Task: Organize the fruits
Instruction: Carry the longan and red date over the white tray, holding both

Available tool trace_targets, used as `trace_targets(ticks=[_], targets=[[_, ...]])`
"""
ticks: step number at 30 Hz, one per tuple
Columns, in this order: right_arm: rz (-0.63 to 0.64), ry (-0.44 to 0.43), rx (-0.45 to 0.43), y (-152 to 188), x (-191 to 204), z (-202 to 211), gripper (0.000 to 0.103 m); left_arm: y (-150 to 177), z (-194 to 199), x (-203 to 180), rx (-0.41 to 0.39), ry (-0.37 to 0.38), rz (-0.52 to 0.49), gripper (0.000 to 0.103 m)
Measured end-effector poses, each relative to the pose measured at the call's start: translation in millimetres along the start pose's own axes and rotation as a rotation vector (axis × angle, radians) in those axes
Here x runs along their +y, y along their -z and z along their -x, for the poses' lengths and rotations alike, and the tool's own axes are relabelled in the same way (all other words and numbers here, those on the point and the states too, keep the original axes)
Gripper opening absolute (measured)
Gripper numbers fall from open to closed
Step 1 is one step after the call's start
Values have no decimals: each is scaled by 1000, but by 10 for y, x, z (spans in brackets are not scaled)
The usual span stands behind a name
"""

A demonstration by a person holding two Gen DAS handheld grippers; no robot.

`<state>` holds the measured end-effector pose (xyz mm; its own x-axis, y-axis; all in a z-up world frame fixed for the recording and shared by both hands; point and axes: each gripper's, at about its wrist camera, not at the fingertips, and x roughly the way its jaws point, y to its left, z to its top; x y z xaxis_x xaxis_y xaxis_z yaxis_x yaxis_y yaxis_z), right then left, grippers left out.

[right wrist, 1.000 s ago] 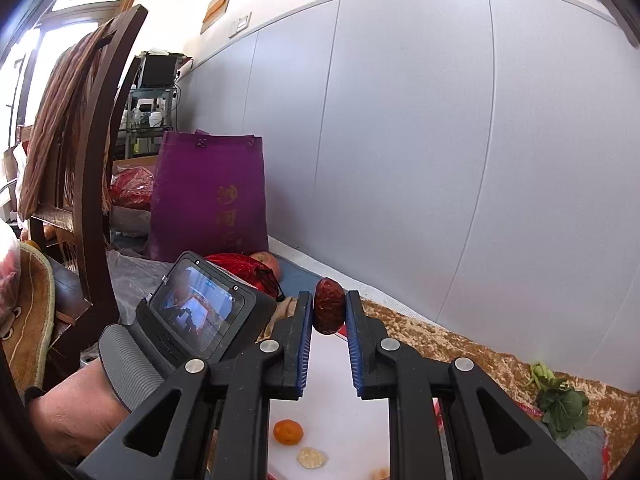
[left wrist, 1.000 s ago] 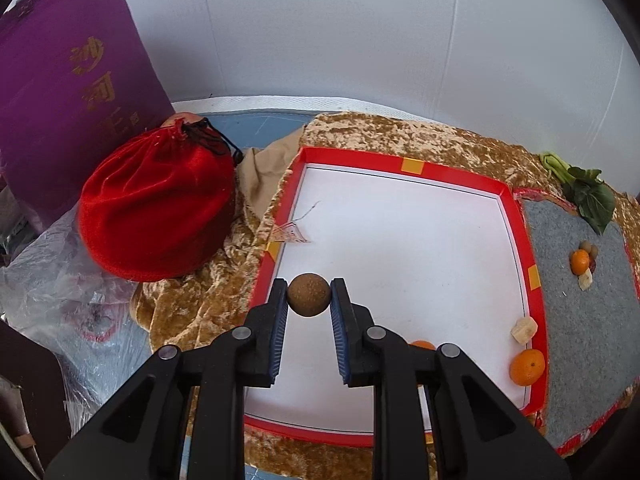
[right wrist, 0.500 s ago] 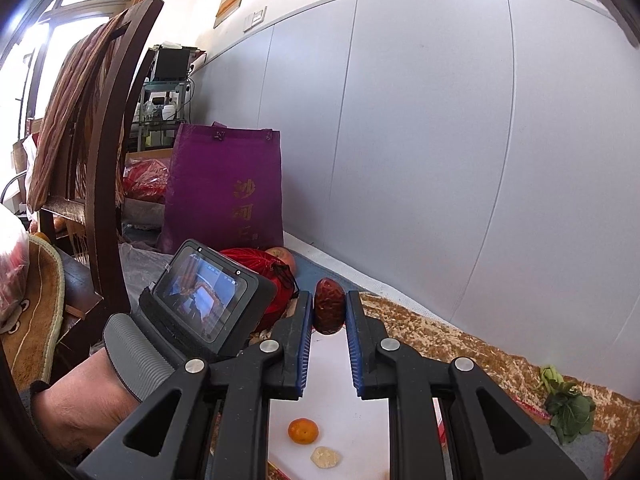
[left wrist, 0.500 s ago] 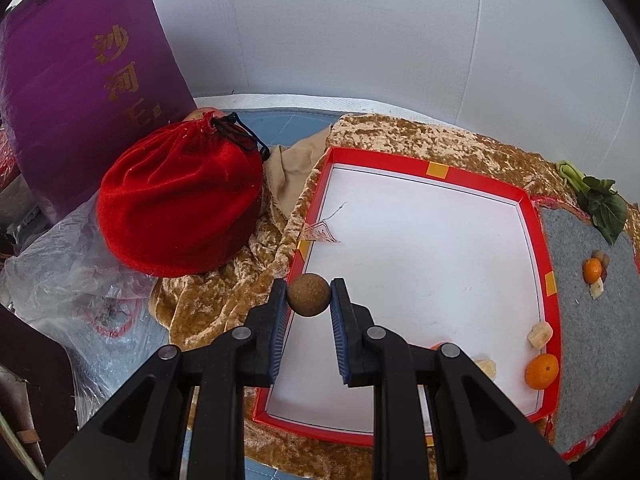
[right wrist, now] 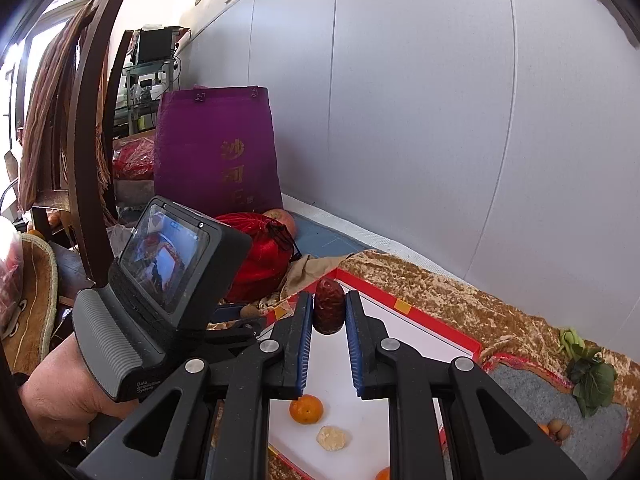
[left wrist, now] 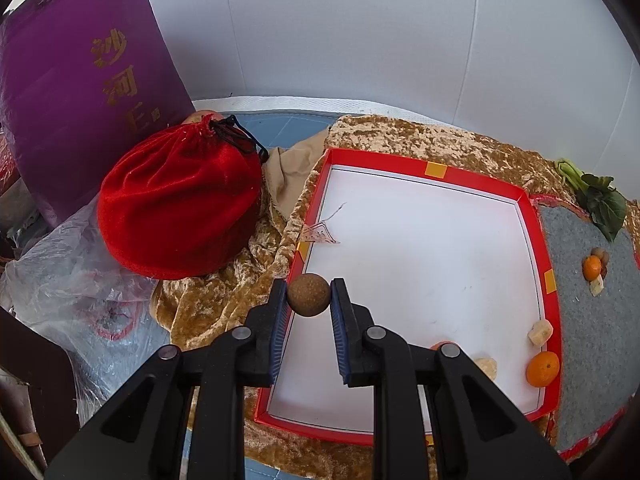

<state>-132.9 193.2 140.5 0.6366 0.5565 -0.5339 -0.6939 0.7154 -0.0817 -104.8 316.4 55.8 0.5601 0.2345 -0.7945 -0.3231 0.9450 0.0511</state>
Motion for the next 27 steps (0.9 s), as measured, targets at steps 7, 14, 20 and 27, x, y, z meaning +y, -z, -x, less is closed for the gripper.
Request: trace_targets(ticks=[7, 14, 20, 27], targets=[[-19, -5, 8, 15, -45, -18, 16, -9, 6, -17, -3, 3, -11, 19], [-32, -3, 8, 5, -90, -9, 16, -35, 17, -95, -8, 12, -28, 19], [-38, 1, 4, 6, -117, 14, 16, -49, 7, -122, -7, 16, -35, 19], [-51, 8, 4, 5, -167, 14, 16, -48, 7, -119, -7, 17, -39, 19]])
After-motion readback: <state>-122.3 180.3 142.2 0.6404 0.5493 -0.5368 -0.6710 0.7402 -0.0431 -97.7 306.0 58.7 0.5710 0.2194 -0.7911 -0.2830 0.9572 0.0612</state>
